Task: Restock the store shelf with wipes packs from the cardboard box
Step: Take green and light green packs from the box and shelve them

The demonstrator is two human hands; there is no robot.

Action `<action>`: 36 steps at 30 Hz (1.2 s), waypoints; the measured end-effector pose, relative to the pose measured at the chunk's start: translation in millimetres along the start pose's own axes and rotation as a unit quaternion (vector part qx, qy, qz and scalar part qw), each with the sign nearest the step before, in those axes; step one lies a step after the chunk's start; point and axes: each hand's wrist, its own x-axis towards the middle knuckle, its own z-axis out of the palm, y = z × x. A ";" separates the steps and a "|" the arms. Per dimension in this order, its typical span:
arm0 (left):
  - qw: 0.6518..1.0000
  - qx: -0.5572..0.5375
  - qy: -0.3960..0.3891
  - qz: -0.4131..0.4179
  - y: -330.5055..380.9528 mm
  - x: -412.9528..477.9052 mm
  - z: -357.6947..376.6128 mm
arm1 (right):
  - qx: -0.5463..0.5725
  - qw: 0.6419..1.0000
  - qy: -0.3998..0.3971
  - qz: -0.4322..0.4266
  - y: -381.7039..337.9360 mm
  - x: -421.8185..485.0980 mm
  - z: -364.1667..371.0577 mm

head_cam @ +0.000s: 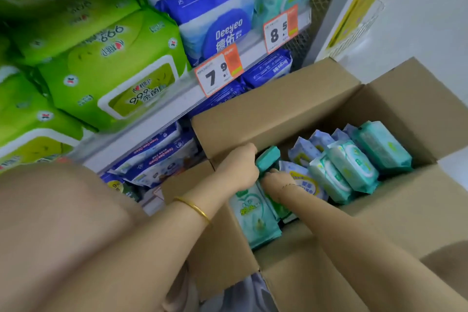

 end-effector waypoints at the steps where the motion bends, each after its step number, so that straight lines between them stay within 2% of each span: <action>1: 1.000 -0.007 -0.007 -0.011 -3.0 4.6 2.0 | -0.048 0.999 0.005 -0.010 -1.0 6.1 8.1; 3: 1.000 -0.010 -0.022 -0.015 -8.1 10.2 5.7 | -0.144 0.989 0.008 -0.012 -0.6 13.8 22.4; 6: 0.999 -0.014 -0.029 -0.008 -11.9 11.6 6.2 | -0.237 0.971 -0.005 0.037 -0.5 21.8 36.0; 10: 0.999 -0.031 -0.022 -0.005 -13.8 12.3 6.5 | -0.237 0.968 -0.016 0.077 0.5 27.2 32.7; 15: 0.999 -0.035 -0.015 -0.005 -13.9 8.6 7.3 | -0.228 0.972 -0.003 0.063 3.3 17.3 21.0; 19: 1.000 -0.026 -0.016 -0.002 -14.7 7.2 10.6 | -0.154 0.986 0.055 0.035 11.1 -4.4 10.9; 24: 0.999 -0.024 -0.029 0.013 -11.8 -1.1 14.8 | -0.138 0.988 0.074 -0.008 22.7 -46.6 -16.3; 27: 0.999 -0.027 -0.017 0.028 -9.0 -11.9 9.9 | -0.114 0.990 0.060 -0.053 27.1 -67.6 -43.7; 32: 0.995 -0.085 -0.024 0.055 -8.0 -41.6 -11.3 | 0.046 0.993 0.070 -0.084 30.8 -107.7 -118.5; 36: 0.980 -0.168 -0.005 0.110 -2.5 -78.0 -41.8 | 0.184 0.960 0.137 -0.159 22.8 -155.2 -183.1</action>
